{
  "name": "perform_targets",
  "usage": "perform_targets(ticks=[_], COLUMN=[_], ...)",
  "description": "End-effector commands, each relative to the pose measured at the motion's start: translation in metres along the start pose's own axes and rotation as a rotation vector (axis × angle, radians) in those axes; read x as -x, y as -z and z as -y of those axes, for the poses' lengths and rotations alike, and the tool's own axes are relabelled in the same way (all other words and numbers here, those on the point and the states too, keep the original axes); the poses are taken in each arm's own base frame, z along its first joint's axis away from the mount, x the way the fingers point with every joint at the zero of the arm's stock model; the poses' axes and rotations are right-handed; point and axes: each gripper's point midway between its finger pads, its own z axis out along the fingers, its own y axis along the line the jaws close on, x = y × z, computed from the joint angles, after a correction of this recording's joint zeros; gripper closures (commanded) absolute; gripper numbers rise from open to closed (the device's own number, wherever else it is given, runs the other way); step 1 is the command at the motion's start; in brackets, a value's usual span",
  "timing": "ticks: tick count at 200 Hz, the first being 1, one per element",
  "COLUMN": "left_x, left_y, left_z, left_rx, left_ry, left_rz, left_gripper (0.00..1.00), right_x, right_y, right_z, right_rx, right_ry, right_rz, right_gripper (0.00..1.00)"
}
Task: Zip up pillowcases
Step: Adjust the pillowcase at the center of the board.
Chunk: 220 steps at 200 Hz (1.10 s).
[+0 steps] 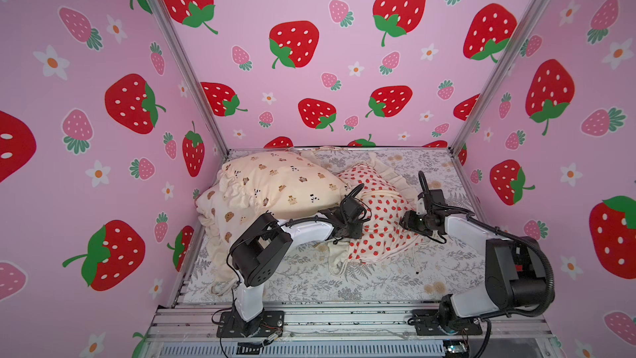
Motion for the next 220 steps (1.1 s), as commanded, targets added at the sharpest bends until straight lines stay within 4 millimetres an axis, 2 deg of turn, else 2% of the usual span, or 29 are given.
perform_targets(ticks=[1,37,54,68,103,125,162,195,220], left_x=[0.011,-0.02,-0.036,-0.052,-0.092,-0.112,-0.114,-0.108,-0.102], left_y=[0.026,0.059,0.075,0.086,0.093,0.091,0.073,0.055,0.047], left_z=[0.01,0.014,0.014,0.016,0.01,0.016,0.016,0.012,0.012], left_rx=[-0.052,-0.085,-0.089,-0.117,-0.16,-0.188,-0.151,-0.095,-0.082], left_ry=[-0.001,-0.034,-0.056,-0.081,-0.123,-0.18,-0.171,-0.133,-0.097], left_rz=[0.051,0.011,-0.022,-0.043,-0.145,-0.22,-0.22,-0.2,-0.179], left_gripper=[0.38,0.31,0.3,0.3,0.29,0.29,0.31,0.33,0.38], right_x=[0.01,-0.004,-0.018,-0.031,-0.06,-0.081,-0.106,-0.119,-0.126], right_y=[0.013,0.04,0.049,0.058,0.077,0.081,0.077,0.069,0.064], right_z=[-0.002,0.001,-0.003,-0.009,-0.022,-0.039,-0.062,-0.068,-0.073], right_rx=[-0.021,-0.057,-0.061,-0.069,-0.073,-0.047,-0.005,0.001,0.035], right_ry=[0.044,0.075,0.088,0.113,0.162,0.207,0.261,0.254,0.253], right_rz=[0.035,0.026,-0.003,-0.026,-0.06,-0.094,-0.118,-0.136,-0.133], right_gripper=[0.41,0.36,0.29,0.28,0.26,0.28,0.31,0.32,0.34])
